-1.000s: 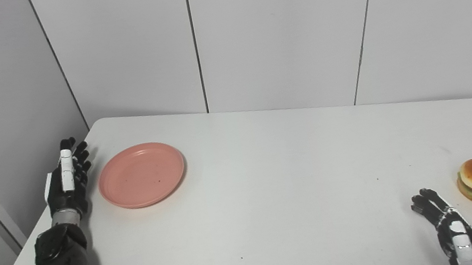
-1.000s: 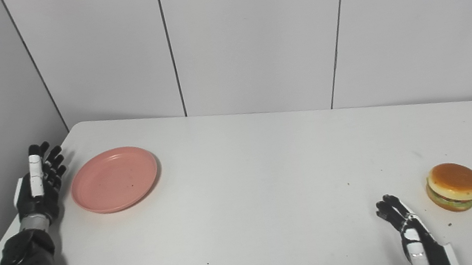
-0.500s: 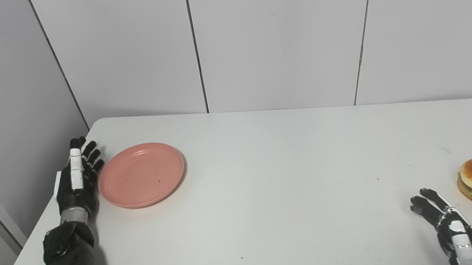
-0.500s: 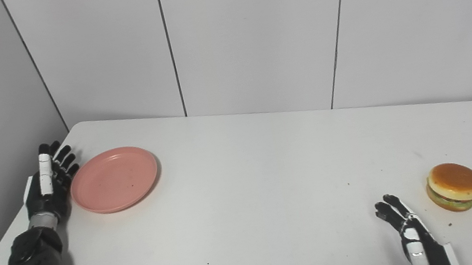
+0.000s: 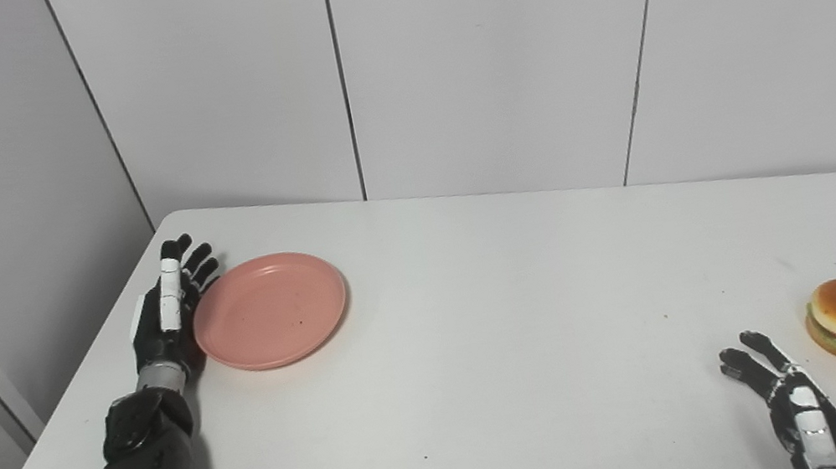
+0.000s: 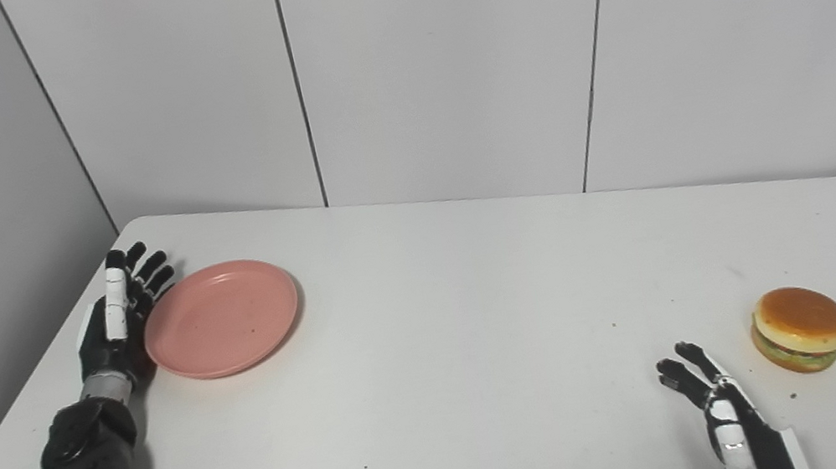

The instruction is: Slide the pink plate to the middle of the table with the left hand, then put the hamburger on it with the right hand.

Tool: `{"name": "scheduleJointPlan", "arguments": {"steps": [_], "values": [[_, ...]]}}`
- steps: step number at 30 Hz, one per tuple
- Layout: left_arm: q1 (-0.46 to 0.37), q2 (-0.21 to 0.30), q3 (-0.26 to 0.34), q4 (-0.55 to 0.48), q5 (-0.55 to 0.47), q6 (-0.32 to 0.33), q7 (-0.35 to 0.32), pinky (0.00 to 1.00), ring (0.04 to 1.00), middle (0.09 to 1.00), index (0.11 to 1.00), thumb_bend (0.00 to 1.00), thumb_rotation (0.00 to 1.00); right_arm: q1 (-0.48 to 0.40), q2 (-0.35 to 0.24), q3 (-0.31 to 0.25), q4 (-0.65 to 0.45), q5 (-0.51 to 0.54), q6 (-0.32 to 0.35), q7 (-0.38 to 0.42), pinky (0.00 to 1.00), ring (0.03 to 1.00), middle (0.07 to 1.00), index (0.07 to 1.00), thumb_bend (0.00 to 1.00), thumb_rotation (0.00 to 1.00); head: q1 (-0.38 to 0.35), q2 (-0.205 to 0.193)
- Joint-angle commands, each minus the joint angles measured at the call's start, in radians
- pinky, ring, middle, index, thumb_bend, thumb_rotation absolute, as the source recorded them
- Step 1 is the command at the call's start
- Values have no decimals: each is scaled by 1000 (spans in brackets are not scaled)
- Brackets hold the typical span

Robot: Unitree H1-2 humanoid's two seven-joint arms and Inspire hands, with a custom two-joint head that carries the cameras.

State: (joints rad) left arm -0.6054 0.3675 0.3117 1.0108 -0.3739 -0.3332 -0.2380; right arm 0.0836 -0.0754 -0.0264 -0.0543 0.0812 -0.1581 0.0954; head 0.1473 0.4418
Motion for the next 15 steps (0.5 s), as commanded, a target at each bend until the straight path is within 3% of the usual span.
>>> {"name": "scheduleJointPlan", "arguments": {"steps": [1,15], "values": [[-22,8,-1,-34,1,4,-12,862,903,886,907,915,861,30,5,11,24,-1,69,0,954,827,799,853,760,1000,1,2],[-14,-50,6,-80,-16,38,-12,813,887,858,914,954,803,34,3,15,12,-8,86,0,950,825,794,855,749,1000,-2,5]]}}
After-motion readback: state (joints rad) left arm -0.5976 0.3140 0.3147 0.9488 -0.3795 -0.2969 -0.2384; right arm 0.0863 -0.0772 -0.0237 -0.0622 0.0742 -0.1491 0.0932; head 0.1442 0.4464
